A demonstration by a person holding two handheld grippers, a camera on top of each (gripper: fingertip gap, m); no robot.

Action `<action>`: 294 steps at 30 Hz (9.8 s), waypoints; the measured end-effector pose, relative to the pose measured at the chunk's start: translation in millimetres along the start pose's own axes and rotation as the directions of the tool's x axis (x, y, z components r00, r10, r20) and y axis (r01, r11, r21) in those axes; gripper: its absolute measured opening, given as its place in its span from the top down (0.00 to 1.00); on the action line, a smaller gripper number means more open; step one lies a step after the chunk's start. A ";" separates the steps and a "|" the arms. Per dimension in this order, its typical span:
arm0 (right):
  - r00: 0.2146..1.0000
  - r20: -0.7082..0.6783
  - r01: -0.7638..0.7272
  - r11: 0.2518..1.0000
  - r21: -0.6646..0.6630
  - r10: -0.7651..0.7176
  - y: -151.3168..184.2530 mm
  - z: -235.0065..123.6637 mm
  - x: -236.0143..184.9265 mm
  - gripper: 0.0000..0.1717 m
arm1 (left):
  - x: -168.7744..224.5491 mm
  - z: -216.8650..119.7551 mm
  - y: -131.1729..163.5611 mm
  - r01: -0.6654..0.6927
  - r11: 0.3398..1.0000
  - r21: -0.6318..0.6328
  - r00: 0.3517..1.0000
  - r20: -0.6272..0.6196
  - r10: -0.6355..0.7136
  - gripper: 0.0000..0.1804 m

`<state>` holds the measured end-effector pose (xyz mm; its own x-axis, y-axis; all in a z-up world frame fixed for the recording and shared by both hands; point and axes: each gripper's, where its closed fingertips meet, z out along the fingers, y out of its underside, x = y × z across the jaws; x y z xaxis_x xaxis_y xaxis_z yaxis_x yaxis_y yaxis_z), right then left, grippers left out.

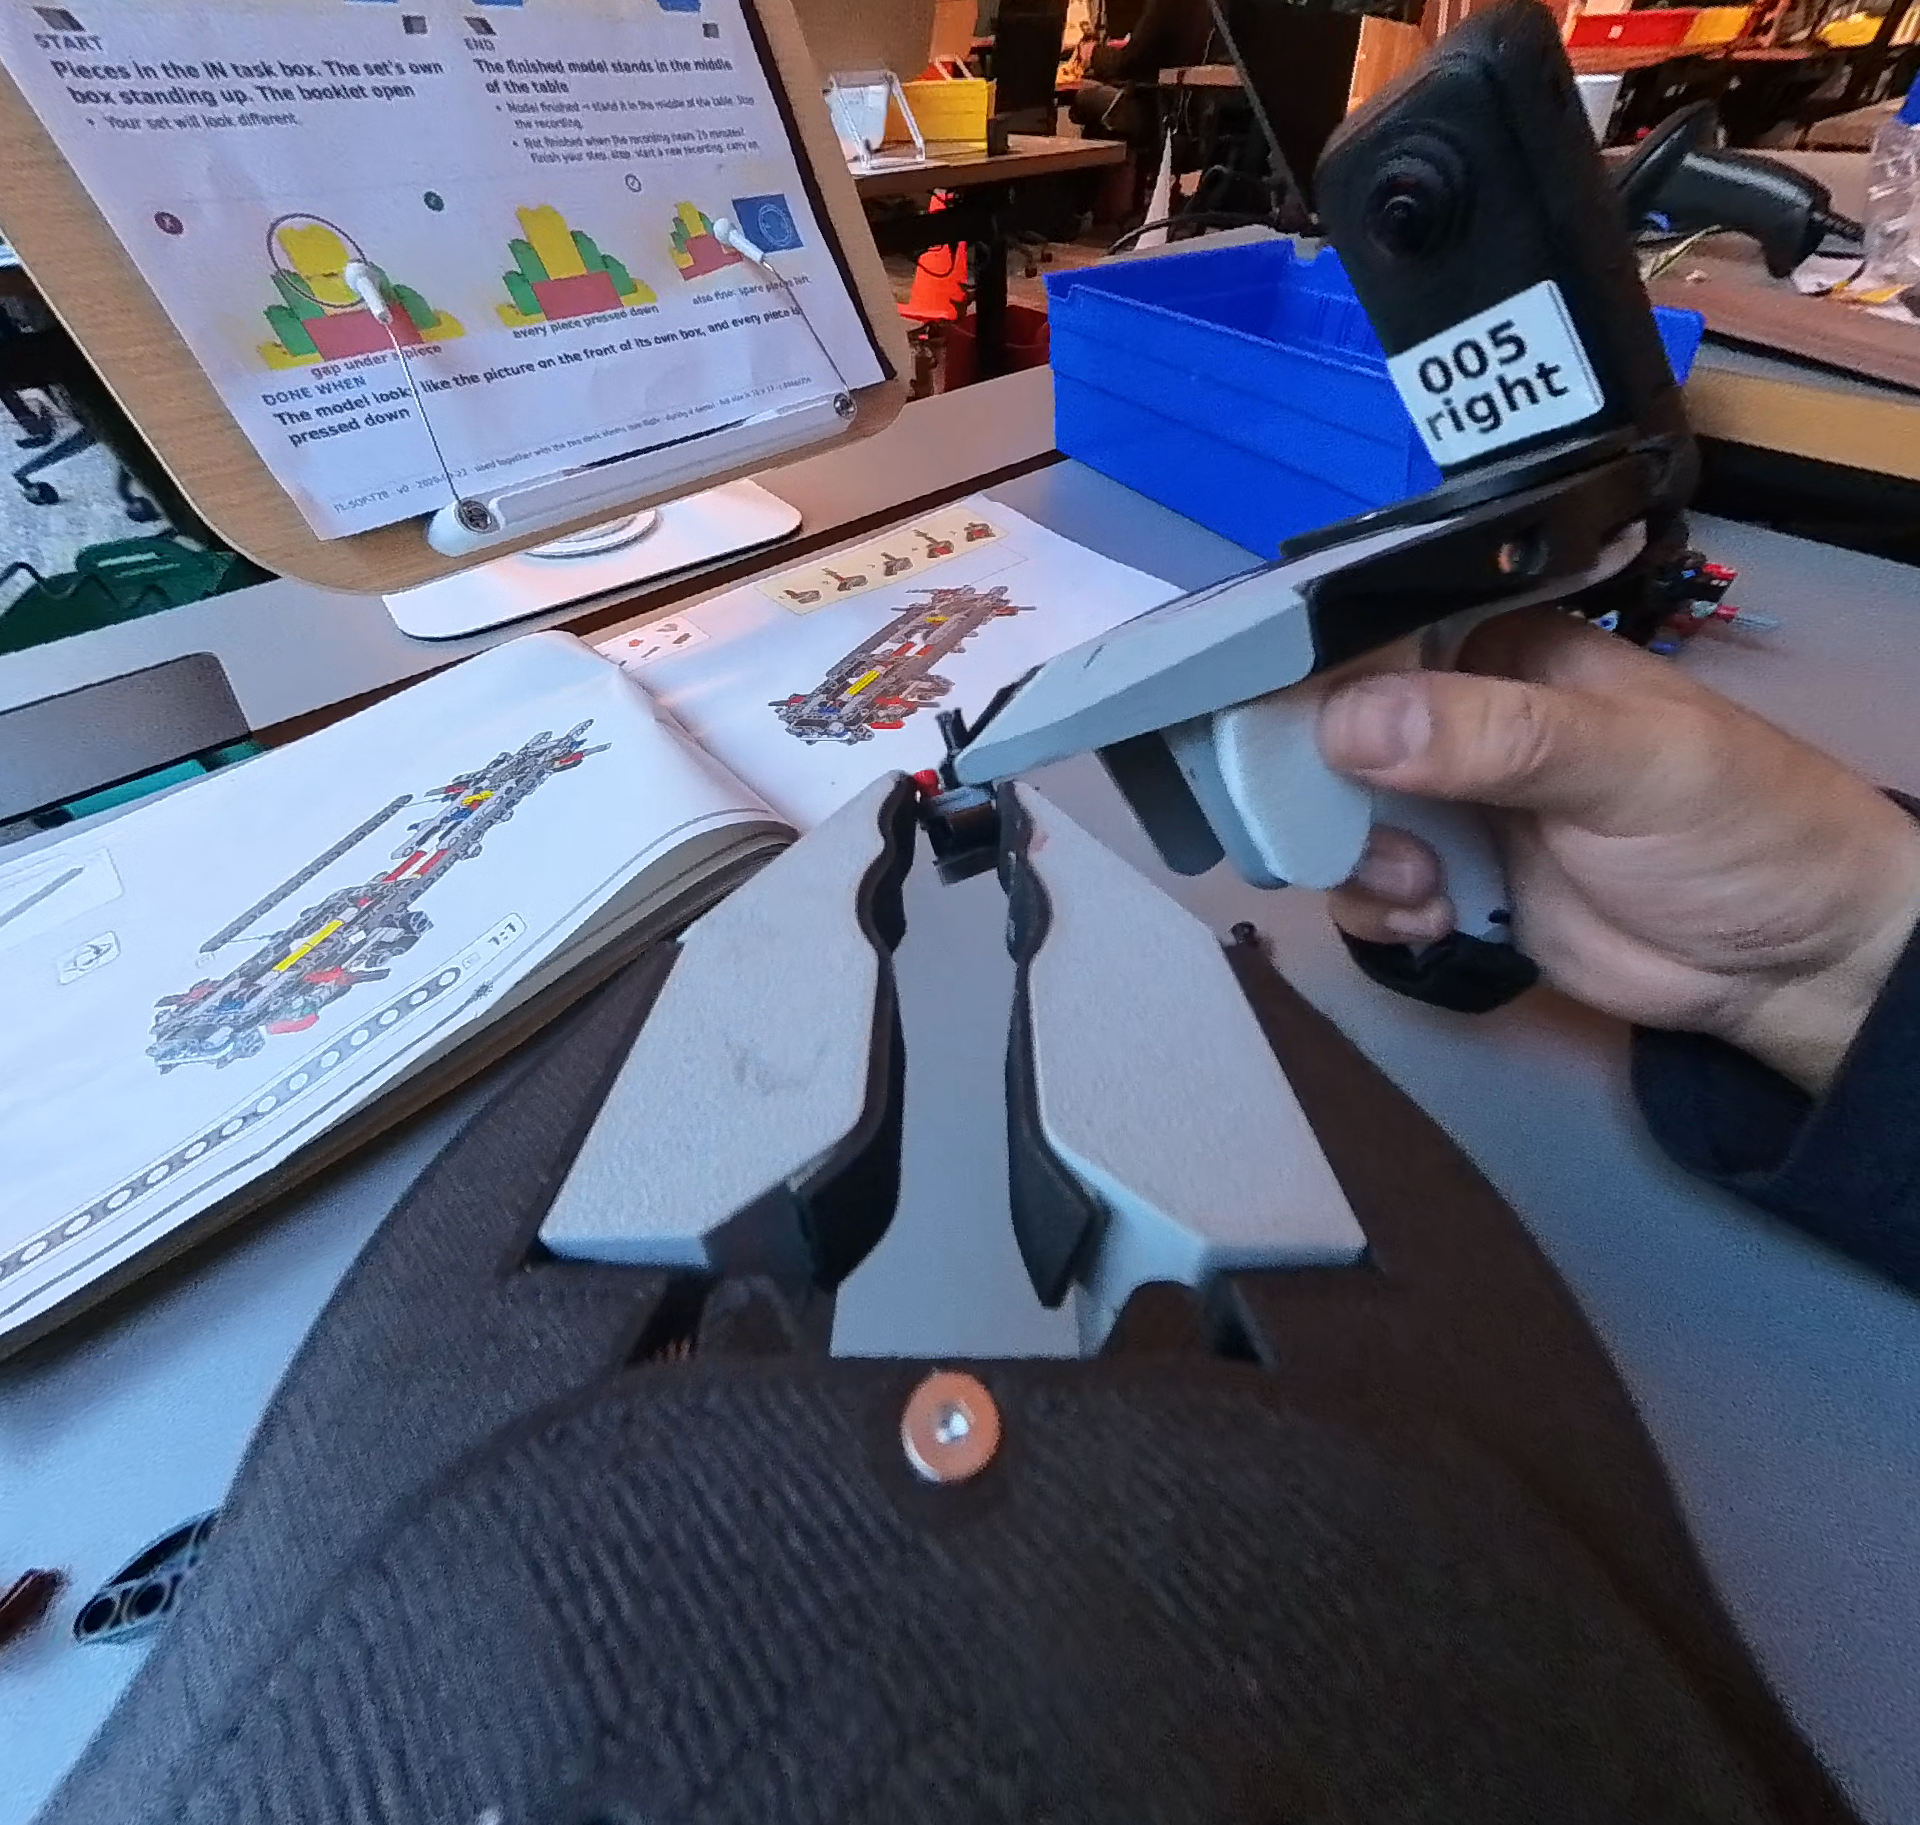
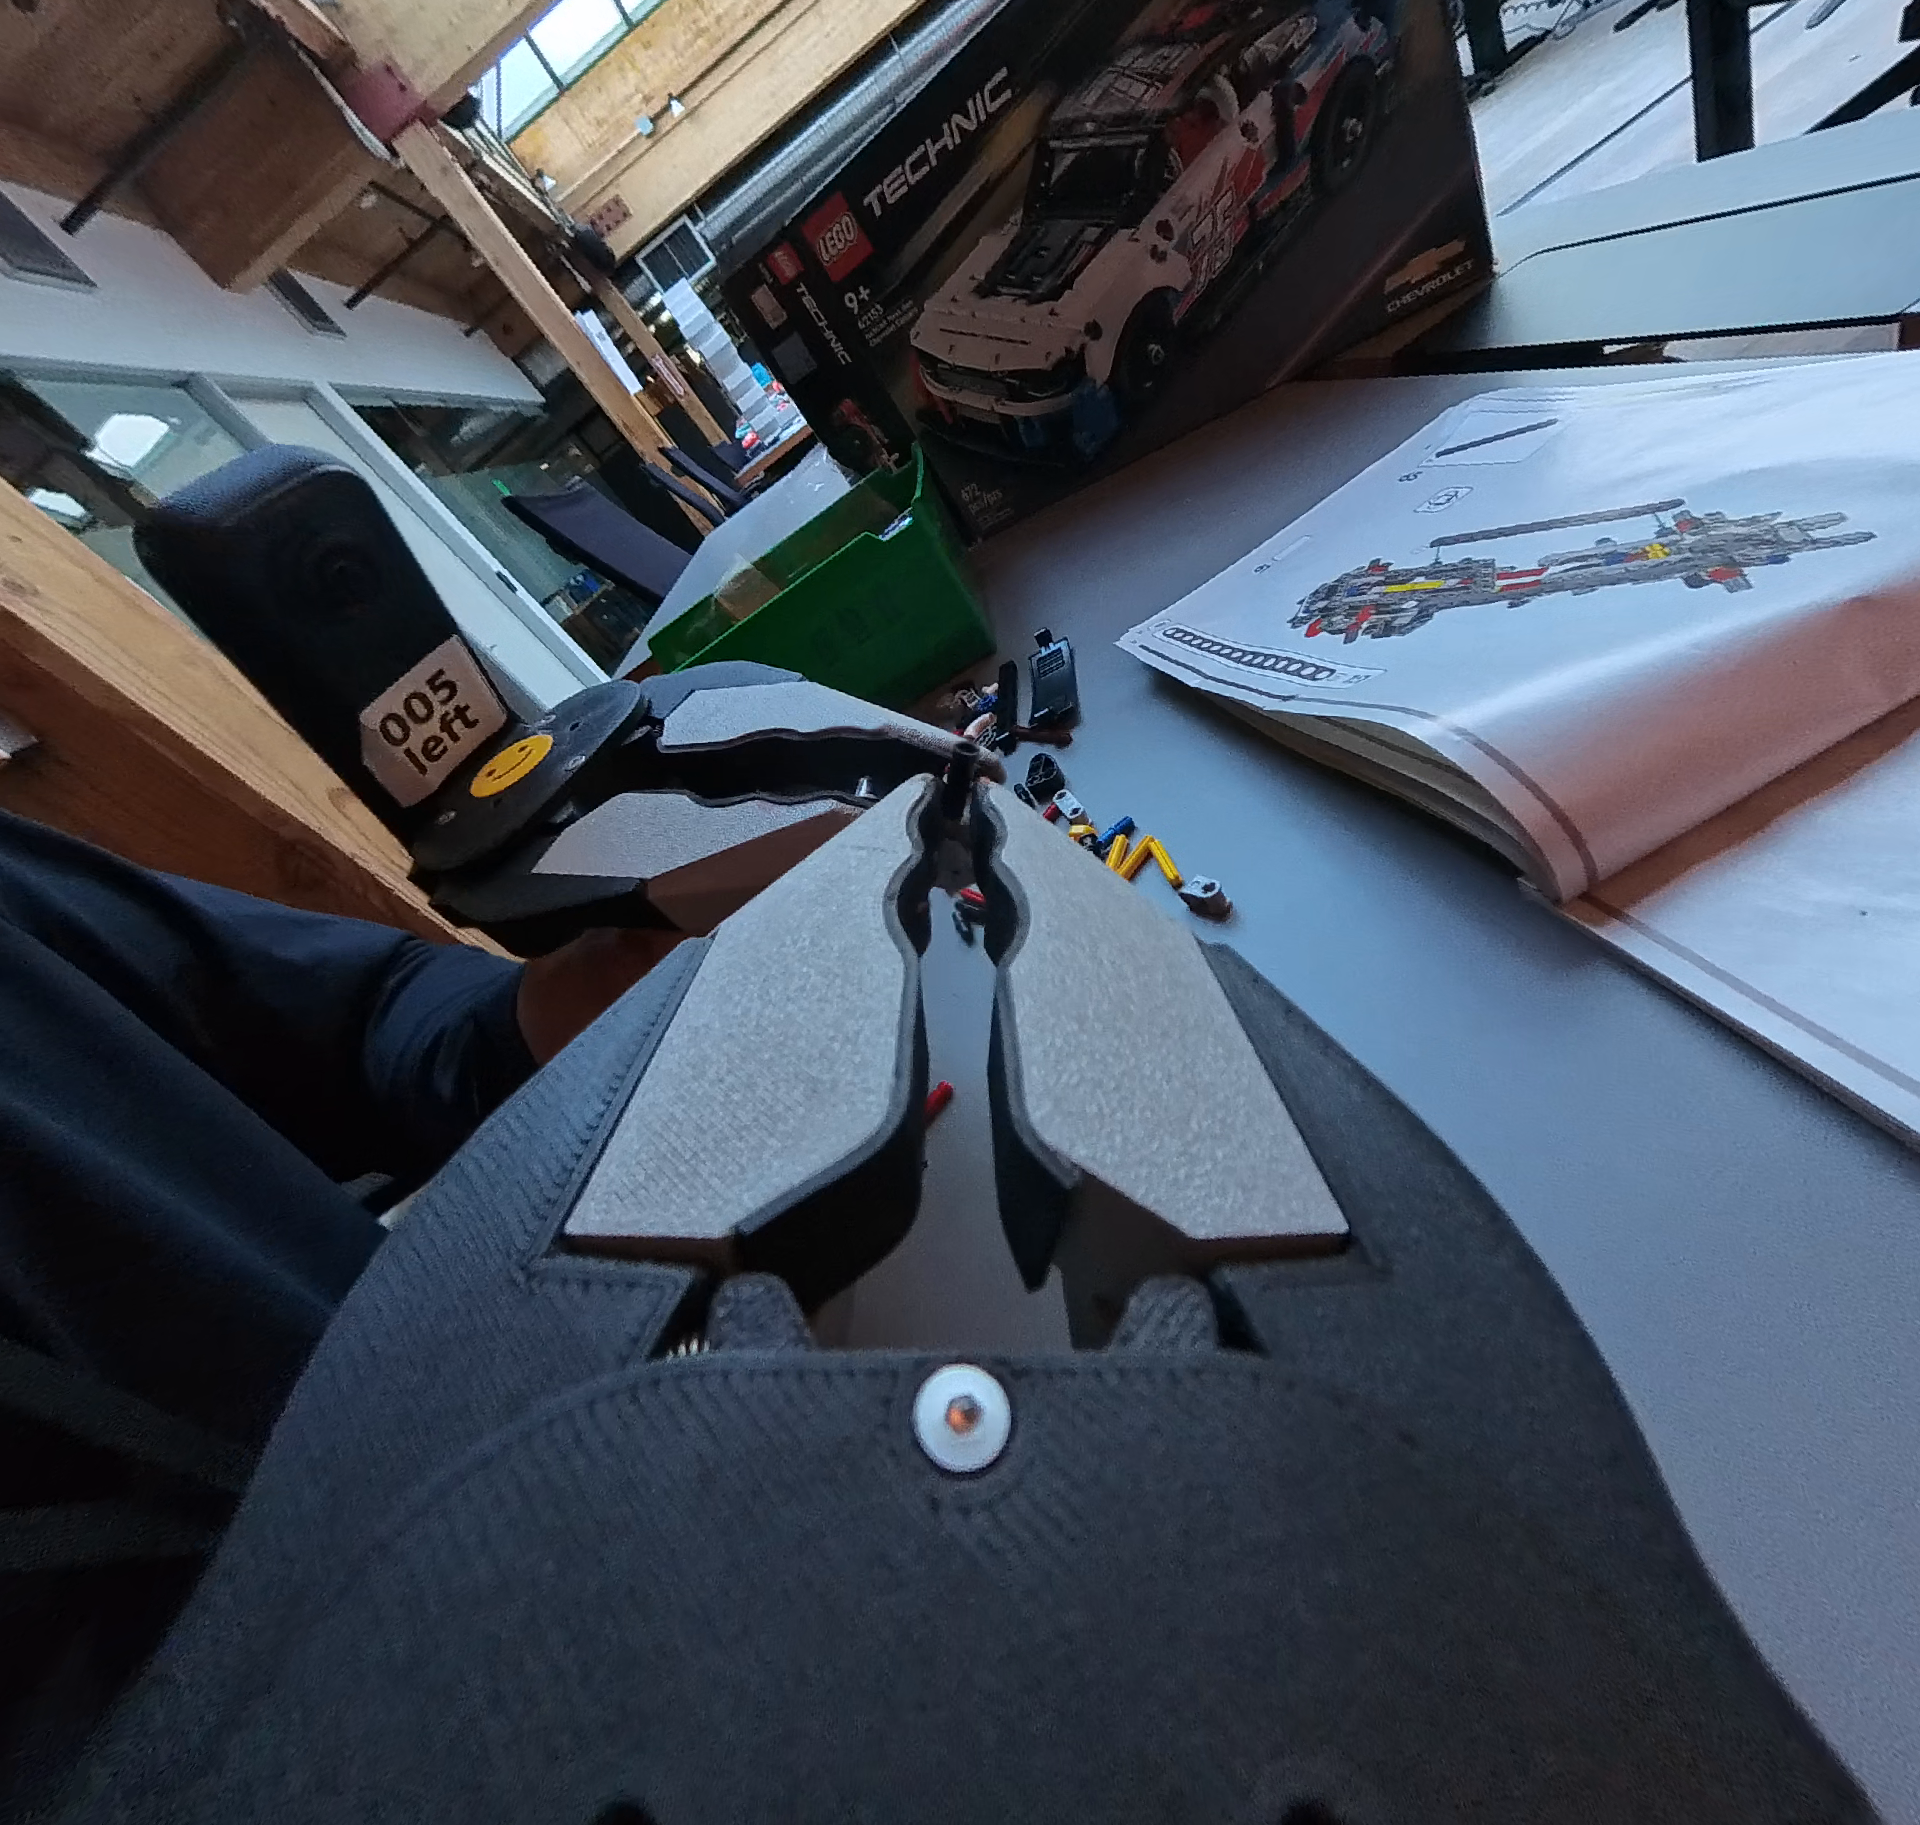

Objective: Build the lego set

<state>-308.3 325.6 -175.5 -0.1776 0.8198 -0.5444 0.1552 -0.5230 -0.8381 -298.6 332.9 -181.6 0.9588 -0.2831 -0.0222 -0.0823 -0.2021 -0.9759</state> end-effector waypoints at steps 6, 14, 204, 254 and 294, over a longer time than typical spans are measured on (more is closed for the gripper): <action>0.995 -0.079 0.056 0.998 0.011 -0.055 -0.1 0.3 1.3 1.00 | -1.1 1.0 0.2 0.033 0.999 0.009 0.999 -0.002 -0.033 0.92; 0.984 -0.176 0.015 0.971 0.237 0.028 -15.8 6.5 6.2 1.00 | -11.4 4.1 -7.6 0.104 0.993 0.060 0.994 0.025 -0.106 0.92; 0.959 -0.182 -0.138 0.921 0.364 0.216 -15.6 26.0 33.3 1.00 | -32.6 12.2 20.8 0.109 0.992 -0.056 0.992 0.067 -0.105 0.92; 0.989 -0.133 -0.097 0.968 -0.233 0.067 50.6 -28.8 30.5 1.00 | 16.0 -10.4 95.9 -0.739 0.641 -0.209 0.662 -0.402 0.633 0.80; 0.983 -0.122 0.092 0.949 -0.302 -0.134 47.0 -37.9 18.3 0.88 | 32.0 -30.2 36.0 -0.950 0.310 0.043 0.308 -0.049 0.950 0.92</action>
<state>-267.4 324.8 -223.6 -0.0768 0.9048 -0.4188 0.4240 -0.3505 -0.8351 -279.1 288.3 -210.8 0.2042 -0.3253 -0.9233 -0.9243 0.2467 -0.2913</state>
